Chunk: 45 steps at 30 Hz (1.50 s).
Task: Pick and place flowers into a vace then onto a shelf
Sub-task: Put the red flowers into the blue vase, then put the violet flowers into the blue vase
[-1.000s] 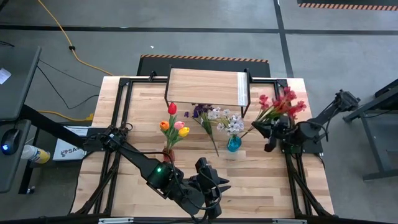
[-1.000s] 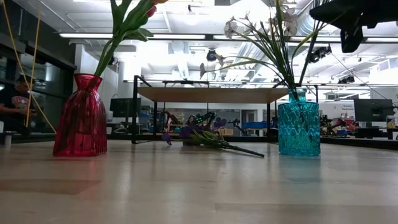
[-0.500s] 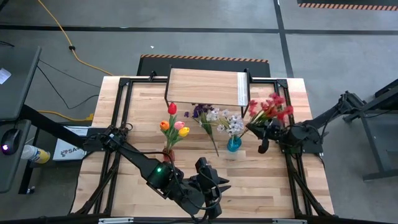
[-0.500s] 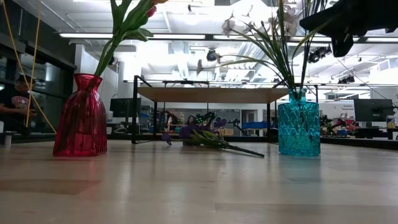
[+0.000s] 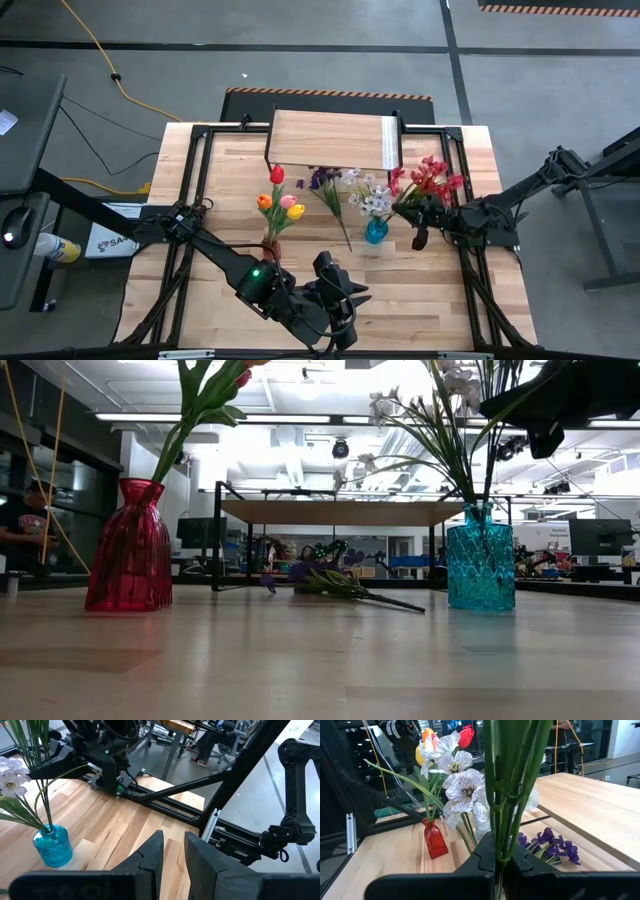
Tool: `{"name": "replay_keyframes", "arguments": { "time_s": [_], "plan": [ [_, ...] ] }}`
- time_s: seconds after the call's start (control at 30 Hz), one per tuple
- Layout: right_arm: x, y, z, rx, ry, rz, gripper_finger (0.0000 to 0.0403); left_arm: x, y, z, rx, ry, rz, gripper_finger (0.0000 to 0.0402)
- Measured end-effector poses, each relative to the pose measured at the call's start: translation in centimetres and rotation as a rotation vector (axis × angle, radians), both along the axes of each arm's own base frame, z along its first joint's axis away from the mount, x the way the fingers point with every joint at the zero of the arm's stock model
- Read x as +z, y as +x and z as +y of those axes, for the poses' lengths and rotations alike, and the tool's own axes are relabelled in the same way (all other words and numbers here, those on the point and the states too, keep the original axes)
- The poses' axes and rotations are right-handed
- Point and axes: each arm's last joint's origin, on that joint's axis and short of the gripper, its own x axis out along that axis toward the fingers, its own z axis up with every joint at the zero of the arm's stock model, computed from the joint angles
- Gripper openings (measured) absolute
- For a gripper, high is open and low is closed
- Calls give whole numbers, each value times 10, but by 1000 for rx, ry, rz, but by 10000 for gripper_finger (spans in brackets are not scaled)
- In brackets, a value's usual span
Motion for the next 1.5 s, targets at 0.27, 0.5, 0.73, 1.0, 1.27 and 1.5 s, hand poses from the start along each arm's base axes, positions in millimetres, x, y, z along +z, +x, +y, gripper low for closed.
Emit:
{"name": "replay_keyframes", "arguments": {
  "time_s": [0.27, 0.5, 0.73, 1.0, 1.27, 1.5],
  "plan": [
    [-4, 0, 1, 45, -6, 37, 32, 0, 0, 0, -1, 3, 2, 113],
    [-6, 0, 1, 44, 13, 54, 125, 0, 0, 0, -2, 4, 3, 113],
    [-7, 0, 1, 62, 12, 60, 197, 0, 0, 0, -11, 0, 6, 113],
    [-7, -6, 0, 117, 6, 86, 224, 0, 0, 0, -13, -1, 7, 113],
    [-2, -21, -6, 152, 12, 80, 225, 0, 0, 0, -13, -1, 7, 113],
    [19, -38, -14, 175, -48, 250, 225, 0, 0, 0, -16, 5, 8, 113]
  ]
}}
